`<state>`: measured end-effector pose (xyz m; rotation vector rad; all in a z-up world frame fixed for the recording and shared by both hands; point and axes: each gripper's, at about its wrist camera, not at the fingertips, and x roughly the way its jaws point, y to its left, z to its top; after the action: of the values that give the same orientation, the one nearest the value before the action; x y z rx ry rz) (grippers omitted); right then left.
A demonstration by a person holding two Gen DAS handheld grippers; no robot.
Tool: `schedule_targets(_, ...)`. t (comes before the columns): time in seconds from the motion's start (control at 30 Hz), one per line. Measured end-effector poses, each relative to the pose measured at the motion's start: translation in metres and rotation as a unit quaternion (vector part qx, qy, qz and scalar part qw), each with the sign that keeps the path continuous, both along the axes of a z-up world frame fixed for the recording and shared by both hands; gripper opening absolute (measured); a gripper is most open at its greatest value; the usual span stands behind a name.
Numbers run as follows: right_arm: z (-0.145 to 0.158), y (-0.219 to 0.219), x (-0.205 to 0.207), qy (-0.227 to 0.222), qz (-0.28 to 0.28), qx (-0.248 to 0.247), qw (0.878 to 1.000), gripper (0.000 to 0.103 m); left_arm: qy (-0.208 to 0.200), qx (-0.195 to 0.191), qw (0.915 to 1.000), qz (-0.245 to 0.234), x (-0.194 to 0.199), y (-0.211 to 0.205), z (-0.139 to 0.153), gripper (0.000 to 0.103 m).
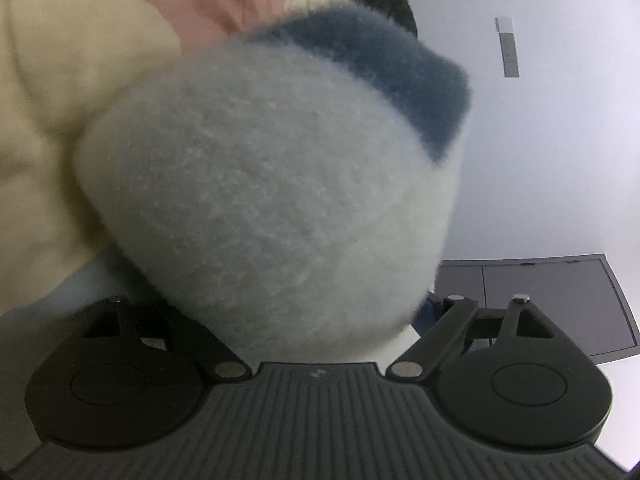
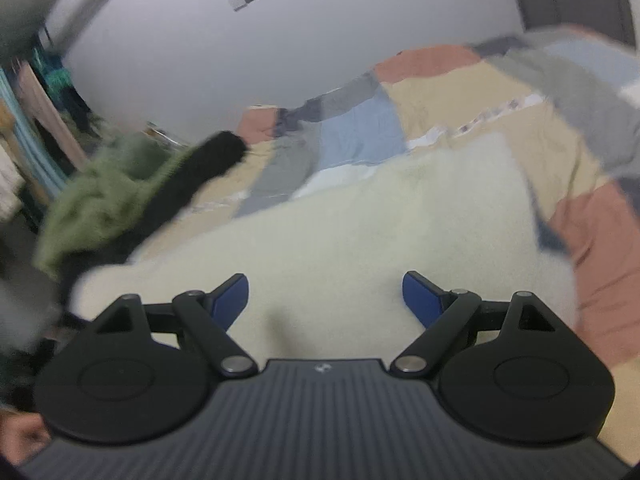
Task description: Fold large clothes
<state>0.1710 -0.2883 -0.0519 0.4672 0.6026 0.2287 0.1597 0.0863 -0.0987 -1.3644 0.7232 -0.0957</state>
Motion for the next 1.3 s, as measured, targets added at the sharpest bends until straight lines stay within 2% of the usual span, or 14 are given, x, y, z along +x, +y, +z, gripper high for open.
schedule_targets(0.07, 0.002, -0.002, -0.009, 0.005, 0.017, 0.057, 0.998, 0.087, -0.006, 0.017, 0.9998, 0.0, -0.006, 0.0, 0.007, 0.073)
schedule_targets(0.17, -0.007, 0.002, -0.018, 0.024, 0.034, 0.152, 0.988, 0.087, -0.024, 0.04, 0.9989, -0.003, -0.015, 0.0, 0.024, 0.054)
schedule_targets(0.27, -0.028, 0.013, -0.019, 0.068, 0.046, 0.232, 0.969, 0.089, -0.061, 0.056, 0.9965, -0.008, -0.023, -0.006, 0.04, 0.049)
schedule_targets(0.33, -0.043, 0.02, -0.015, 0.099, 0.061, 0.284, 0.952, 0.09, -0.085, 0.066, 0.9942, -0.014, -0.027, -0.006, 0.049, 0.048)
schedule_targets(0.43, -0.063, 0.031, -0.004, 0.15, 0.079, 0.34, 0.925, 0.09, -0.105, 0.056, 0.9928, -0.016, -0.032, -0.005, 0.057, 0.048)
schedule_targets(0.5, -0.074, 0.033, 0.004, 0.164, 0.072, 0.371, 0.911, 0.09, -0.115, 0.05, 0.992, -0.016, -0.035, -0.006, 0.061, 0.048)
schedule_targets(0.6, -0.082, 0.026, 0.013, 0.161, 0.039, 0.399, 0.902, 0.09, -0.126, 0.04, 0.9911, -0.016, -0.042, -0.007, 0.067, 0.047)
schedule_targets(0.83, -0.1, -0.007, 0.005, 0.166, -0.056, 0.469, 0.866, 0.09, -0.137, 0.04, 0.9895, -0.021, -0.043, -0.006, 0.075, 0.047)
schedule_targets(0.87, -0.102, -0.011, 0.0, 0.165, -0.077, 0.471, 0.863, 0.09, -0.137, 0.04, 0.9896, -0.021, -0.039, -0.005, 0.073, 0.047)
schedule_targets(0.97, -0.097, -0.036, -0.018, 0.141, -0.154, 0.455, 0.866, 0.091, -0.132, 0.036, 0.9905, -0.018, -0.036, -0.002, 0.073, 0.047)
schedule_targets(1.03, -0.102, -0.048, -0.021, 0.142, -0.171, 0.481, 0.848, 0.091, -0.128, 0.035, 0.991, -0.016, -0.026, -0.001, 0.068, 0.047)
schedule_targets(1.07, -0.103, -0.052, -0.021, 0.143, -0.179, 0.486, 0.844, 0.091, -0.127, 0.035, 0.9912, -0.016, -0.021, 0.001, 0.065, 0.047)
schedule_targets(1.17, -0.102, -0.056, -0.02, 0.127, -0.191, 0.476, 0.849, 0.091, -0.123, 0.037, 0.9916, -0.017, -0.025, 0.001, 0.066, 0.047)
schedule_targets(1.3, -0.107, -0.055, -0.004, 0.139, -0.171, 0.452, 0.865, 0.09, -0.114, 0.04, 0.9925, -0.015, -0.027, 0.003, 0.064, 0.047)
